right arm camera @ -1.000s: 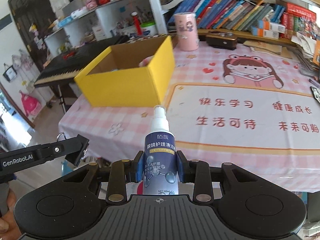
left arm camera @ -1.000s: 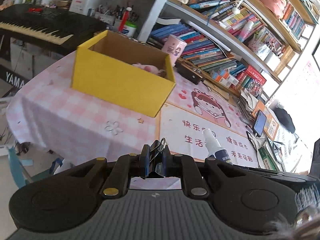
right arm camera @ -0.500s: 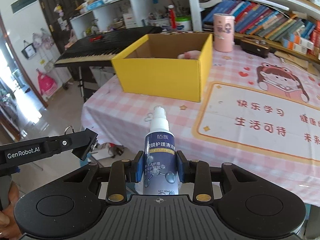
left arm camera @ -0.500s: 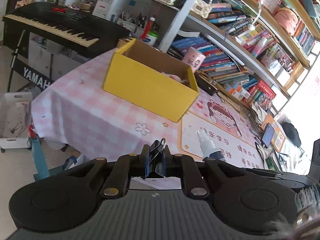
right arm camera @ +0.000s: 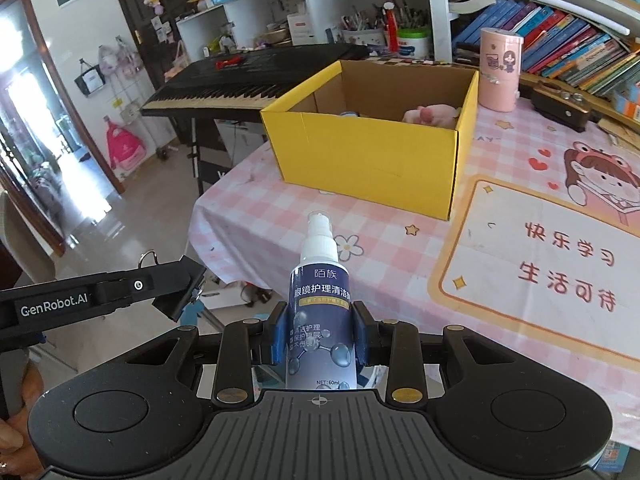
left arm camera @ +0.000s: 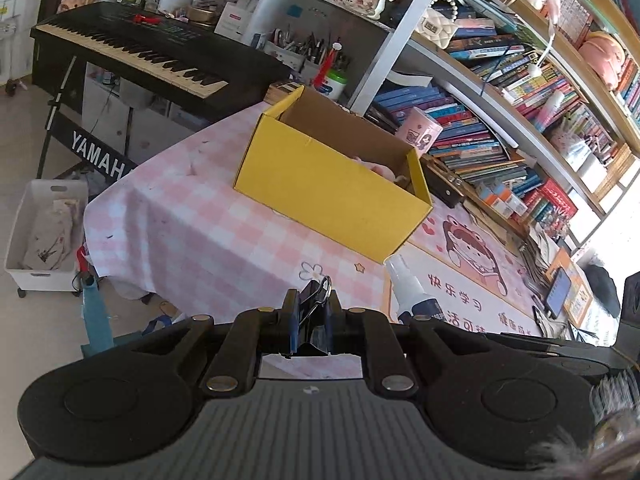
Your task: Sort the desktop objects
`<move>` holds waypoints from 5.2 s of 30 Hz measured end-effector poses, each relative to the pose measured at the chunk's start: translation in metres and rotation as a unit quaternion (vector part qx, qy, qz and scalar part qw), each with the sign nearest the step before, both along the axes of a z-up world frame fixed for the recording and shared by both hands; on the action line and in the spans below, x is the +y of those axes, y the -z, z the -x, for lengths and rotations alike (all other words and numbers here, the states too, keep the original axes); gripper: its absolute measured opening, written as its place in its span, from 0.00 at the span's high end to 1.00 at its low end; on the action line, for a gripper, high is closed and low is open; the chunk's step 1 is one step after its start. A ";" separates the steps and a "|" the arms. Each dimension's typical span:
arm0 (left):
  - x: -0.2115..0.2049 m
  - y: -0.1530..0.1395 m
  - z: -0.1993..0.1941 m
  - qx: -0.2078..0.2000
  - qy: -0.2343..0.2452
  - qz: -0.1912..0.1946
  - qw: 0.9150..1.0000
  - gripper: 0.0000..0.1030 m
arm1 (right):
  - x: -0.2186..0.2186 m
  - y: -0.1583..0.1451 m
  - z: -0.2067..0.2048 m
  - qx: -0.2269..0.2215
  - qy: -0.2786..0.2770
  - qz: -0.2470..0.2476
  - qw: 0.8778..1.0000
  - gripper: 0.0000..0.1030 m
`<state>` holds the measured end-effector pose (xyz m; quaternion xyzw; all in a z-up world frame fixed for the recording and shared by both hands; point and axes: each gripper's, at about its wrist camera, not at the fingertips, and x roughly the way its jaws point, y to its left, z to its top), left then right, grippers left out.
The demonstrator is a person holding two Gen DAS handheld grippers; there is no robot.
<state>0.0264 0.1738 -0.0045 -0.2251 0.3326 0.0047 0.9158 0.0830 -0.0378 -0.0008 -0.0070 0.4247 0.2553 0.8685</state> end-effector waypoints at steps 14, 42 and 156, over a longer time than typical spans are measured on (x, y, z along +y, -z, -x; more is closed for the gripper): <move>-0.017 -0.038 -0.119 -0.046 -0.043 -0.043 0.997 0.89 | -0.021 -0.023 -0.109 -0.053 -0.027 -0.054 0.997 0.68; -0.064 0.026 -0.313 0.087 0.035 -0.187 0.978 0.74 | 0.038 0.019 -0.313 0.014 -0.144 0.048 0.988 0.68; -0.123 0.012 -0.002 0.012 0.117 -0.218 0.969 0.00 | -0.103 0.020 0.071 -0.036 0.285 0.076 0.955 0.14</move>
